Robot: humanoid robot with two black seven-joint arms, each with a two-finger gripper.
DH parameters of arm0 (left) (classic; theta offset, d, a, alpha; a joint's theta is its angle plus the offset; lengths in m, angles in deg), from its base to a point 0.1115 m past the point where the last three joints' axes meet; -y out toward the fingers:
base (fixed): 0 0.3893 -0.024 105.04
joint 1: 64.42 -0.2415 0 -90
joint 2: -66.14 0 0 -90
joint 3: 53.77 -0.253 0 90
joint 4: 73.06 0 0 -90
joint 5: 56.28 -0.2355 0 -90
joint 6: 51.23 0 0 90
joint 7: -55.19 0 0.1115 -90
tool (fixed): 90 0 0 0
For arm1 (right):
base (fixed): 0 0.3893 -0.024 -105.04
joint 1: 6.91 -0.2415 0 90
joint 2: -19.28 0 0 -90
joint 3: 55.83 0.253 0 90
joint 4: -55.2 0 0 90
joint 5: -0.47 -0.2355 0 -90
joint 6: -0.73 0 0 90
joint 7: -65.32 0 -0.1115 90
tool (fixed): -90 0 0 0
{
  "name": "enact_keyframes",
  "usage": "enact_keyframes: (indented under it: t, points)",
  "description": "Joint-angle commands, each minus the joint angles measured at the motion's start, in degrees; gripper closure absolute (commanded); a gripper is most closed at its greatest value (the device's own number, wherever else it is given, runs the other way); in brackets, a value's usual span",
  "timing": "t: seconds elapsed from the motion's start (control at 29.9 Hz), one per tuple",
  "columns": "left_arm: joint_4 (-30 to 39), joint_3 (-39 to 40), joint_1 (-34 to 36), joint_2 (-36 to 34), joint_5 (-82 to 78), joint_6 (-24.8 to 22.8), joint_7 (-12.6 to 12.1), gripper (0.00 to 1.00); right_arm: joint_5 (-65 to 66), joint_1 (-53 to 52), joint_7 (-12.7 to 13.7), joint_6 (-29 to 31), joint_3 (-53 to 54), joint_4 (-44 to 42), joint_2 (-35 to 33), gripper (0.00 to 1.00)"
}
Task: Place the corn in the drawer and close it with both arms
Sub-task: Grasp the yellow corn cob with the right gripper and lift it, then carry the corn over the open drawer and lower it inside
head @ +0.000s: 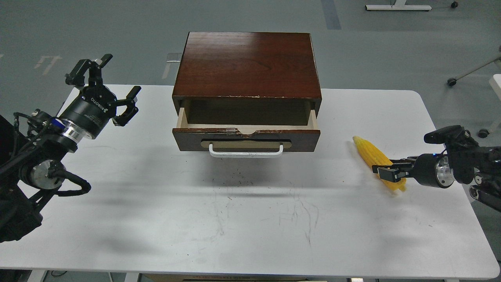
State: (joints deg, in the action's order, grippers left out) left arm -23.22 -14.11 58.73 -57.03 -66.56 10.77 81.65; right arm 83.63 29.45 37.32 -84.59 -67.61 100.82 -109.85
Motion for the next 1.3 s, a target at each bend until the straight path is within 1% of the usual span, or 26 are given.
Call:
enact_keyframes:
  t: [0.0, 0.13, 0.33, 0.4, 0.54, 0.64, 0.74, 0.77, 0.87, 0.94, 1.0, 1.07, 1.27]
  points:
    - [0.0, 0.0, 0.1, 0.0, 0.0, 0.0, 0.0, 0.00, -0.3, -1.4, 0.0, -0.5, 0.3, 0.8, 0.0, 1.00]
    - [0.0, 0.1, 0.1, 0.0, 0.0, 0.0, -0.1, 0.00, -0.6, -4.4, 0.0, -1.8, 0.3, 3.5, -0.8, 1.00]
    - [0.0, 0.1, 0.7, -0.2, 0.0, 0.0, -0.1, 0.00, -1.2, -16.9, 0.0, -1.4, 0.9, 9.8, -4.7, 1.00]
    - [0.0, 0.0, 0.9, -0.3, 0.0, 0.0, -0.1, 0.00, -1.4, -23.1, 0.0, -1.3, 0.8, 11.1, -4.7, 1.00]
    - [0.0, 0.0, 0.9, -0.4, 0.0, 0.0, -0.1, 0.00, -2.7, -29.8, 0.0, -0.7, 0.1, 12.9, -3.4, 0.98]
    - [0.0, 0.0, 0.9, -0.5, 0.0, 0.0, -0.1, 0.00, -2.7, -34.8, 0.0, 0.0, -1.3, 14.5, 1.7, 0.98]
    - [0.0, 0.1, 1.0, -0.5, 0.0, 0.0, -0.1, 0.00, -2.6, -39.5, 0.0, 0.3, -5.6, 15.7, 5.9, 0.98]
    - [0.0, 0.1, 1.0, -0.5, 0.0, 0.0, -0.1, 0.00, -2.1, -41.5, 0.0, 0.3, -8.1, 16.9, 8.2, 0.98]
    - [0.0, 0.0, 1.3, -0.5, 0.0, 0.0, -0.1, 0.00, -1.2, -44.5, 0.0, -0.4, -12.6, 18.0, 13.4, 0.98]
    - [0.0, 0.0, 1.4, -0.5, 0.0, 0.0, -0.1, 0.00, 0.1, -45.2, 0.0, -0.8, -13.5, 18.4, 14.9, 0.98]
    - [0.1, 0.0, 1.4, -0.7, 0.0, 0.0, -0.1, 0.00, 3.6, -45.7, 0.0, -2.4, -14.5, 18.7, 17.1, 0.98]
    - [0.1, 0.0, 1.5, -0.9, 0.0, 0.0, -0.1, 0.00, 8.1, -45.7, 0.0, -5.8, -16.3, 18.7, 18.9, 0.98]
    - [0.1, -0.1, 1.4, -1.7, 0.0, 0.0, -0.1, 0.00, 12.7, -45.6, 0.0, -12.5, -21.3, 17.5, 20.8, 0.99]
